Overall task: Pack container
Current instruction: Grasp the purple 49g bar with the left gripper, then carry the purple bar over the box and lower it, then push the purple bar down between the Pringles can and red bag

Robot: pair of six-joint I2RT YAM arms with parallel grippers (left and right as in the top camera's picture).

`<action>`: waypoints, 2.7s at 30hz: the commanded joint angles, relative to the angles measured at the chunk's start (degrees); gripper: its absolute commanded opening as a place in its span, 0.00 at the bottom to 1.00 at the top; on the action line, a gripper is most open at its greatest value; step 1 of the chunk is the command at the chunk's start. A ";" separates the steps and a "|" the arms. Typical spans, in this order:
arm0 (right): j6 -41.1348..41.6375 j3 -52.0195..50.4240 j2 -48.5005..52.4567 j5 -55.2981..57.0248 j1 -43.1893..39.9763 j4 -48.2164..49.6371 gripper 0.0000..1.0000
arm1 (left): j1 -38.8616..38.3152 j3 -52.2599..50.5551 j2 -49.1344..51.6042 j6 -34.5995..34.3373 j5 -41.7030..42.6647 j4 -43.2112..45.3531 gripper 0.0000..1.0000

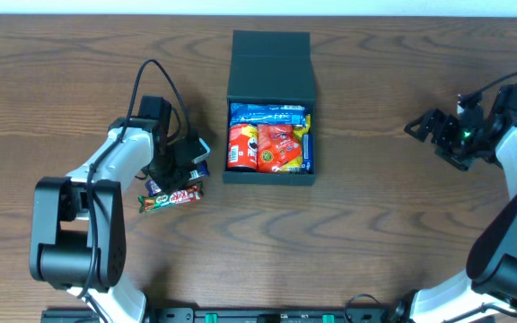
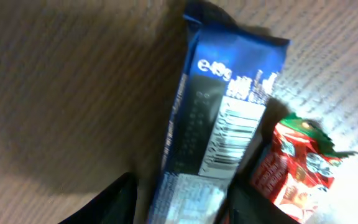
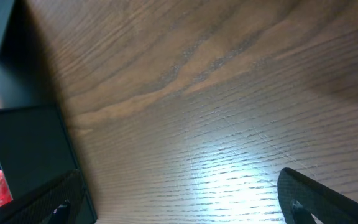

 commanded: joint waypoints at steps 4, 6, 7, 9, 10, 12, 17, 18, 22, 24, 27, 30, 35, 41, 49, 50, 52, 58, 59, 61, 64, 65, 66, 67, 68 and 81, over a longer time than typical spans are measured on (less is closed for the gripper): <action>0.07 1.03 -1.44 -0.28 0.26 -0.04 0.99 | 0.17 -0.57 0.52 0.92 0.22 0.61 0.40; 0.07 1.03 -1.44 -0.28 0.26 -0.04 0.99 | 0.17 -0.57 0.52 0.92 0.22 0.74 0.34; 0.07 1.03 -1.44 -0.28 0.26 -0.04 0.99 | 0.17 -0.57 0.52 0.92 0.22 0.76 0.34; 0.07 1.03 -1.44 -0.28 0.26 -0.02 0.99 | 0.17 -0.57 0.52 0.92 0.20 1.07 0.32; 0.07 1.03 -1.44 -0.28 0.26 -0.04 0.99 | 0.17 -0.57 0.52 0.92 0.17 1.16 0.32; 0.07 1.03 -1.44 -0.28 0.26 -0.02 0.99 | 0.17 -0.57 0.52 0.92 0.15 1.27 0.31; 0.48 1.03 -1.44 -0.28 0.26 0.00 0.99 | 0.17 -0.55 0.52 -1.88 -1.64 4.63 0.19; 0.48 1.03 -1.44 -0.28 0.26 0.00 0.99 | 0.17 -0.50 0.52 -3.48 -2.05 5.70 0.18; 0.50 1.03 -1.44 -0.28 0.26 0.00 0.99 | 0.11 0.55 0.44 -11.65 -3.06 9.22 0.16; 0.50 1.03 -1.44 -0.28 0.26 -0.02 0.99 | -0.11 2.43 0.44 -16.15 -3.06 9.29 0.13; 0.55 1.03 -1.44 -0.28 0.26 0.00 0.99 | -1.09 6.71 0.42 -25.18 -3.06 8.74 0.09; 0.94 1.03 -1.44 -0.28 0.26 -0.02 0.99 | -3.52 14.36 0.42 -34.77 -3.04 6.16 0.06; 0.94 1.03 -1.44 -0.28 0.26 -0.04 0.99 | -8.28 26.12 0.42 -47.56 -2.75 2.49 0.06; 0.94 1.03 -1.44 -0.28 0.26 -0.04 0.99 | -16.59 31.67 0.48 -59.56 -4.98 1.86 0.06; 0.87 1.03 -1.44 -0.26 0.26 0.00 0.99 | -26.84 31.41 0.87 -81.79 -8.81 -2.73 0.06; 0.87 1.03 -1.44 -0.26 0.26 -0.02 0.99 | -27.52 31.19 0.87 -83.45 -8.83 -3.43 0.06; 0.87 1.03 -1.44 -0.28 0.26 -0.04 0.99 | -28.72 30.23 0.87 -87.17 -8.83 -4.76 0.06; 0.85 1.03 -1.44 -0.28 0.26 -0.46 0.99 | -29.46 27.02 1.44 -93.79 -7.52 -4.94 0.06; 0.83 1.03 -1.44 -0.28 0.26 -0.46 0.99 | -29.46 27.02 1.90 -93.72 -6.43 -5.01 0.06; 0.83 1.03 -1.44 -0.28 0.26 -0.48 0.99 | -29.46 27.02 3.80 -93.29 -4.11 -5.20 0.06; 0.83 1.03 -1.44 -0.28 0.26 -0.70 0.99 | -29.46 27.02 6.27 -89.09 -4.26 -4.44 0.06; 0.44 1.01 -1.44 -0.31 0.26 -0.79 0.99 | -29.42 27.02 6.71 -87.73 -4.31 -4.26 0.06; -0.15 1.03 -1.44 -0.28 0.26 -0.96 0.99 | -29.42 27.02 7.21 -86.42 -4.44 -4.17 0.06; -0.55 1.03 -1.44 -0.28 0.26 -1.20 0.99 | -29.42 27.02 7.52 -85.99 -4.44 -4.35 0.06; -0.70 1.01 -1.44 -0.28 0.26 -1.38 0.99 | -29.42 27.02 7.78 -85.99 -4.28 -4.63 0.06; -0.68 1.01 -1.44 -0.28 0.26 -1.57 0.99 | -29.33 29.20 7.98 -80.74 -4.96 -4.96 0.90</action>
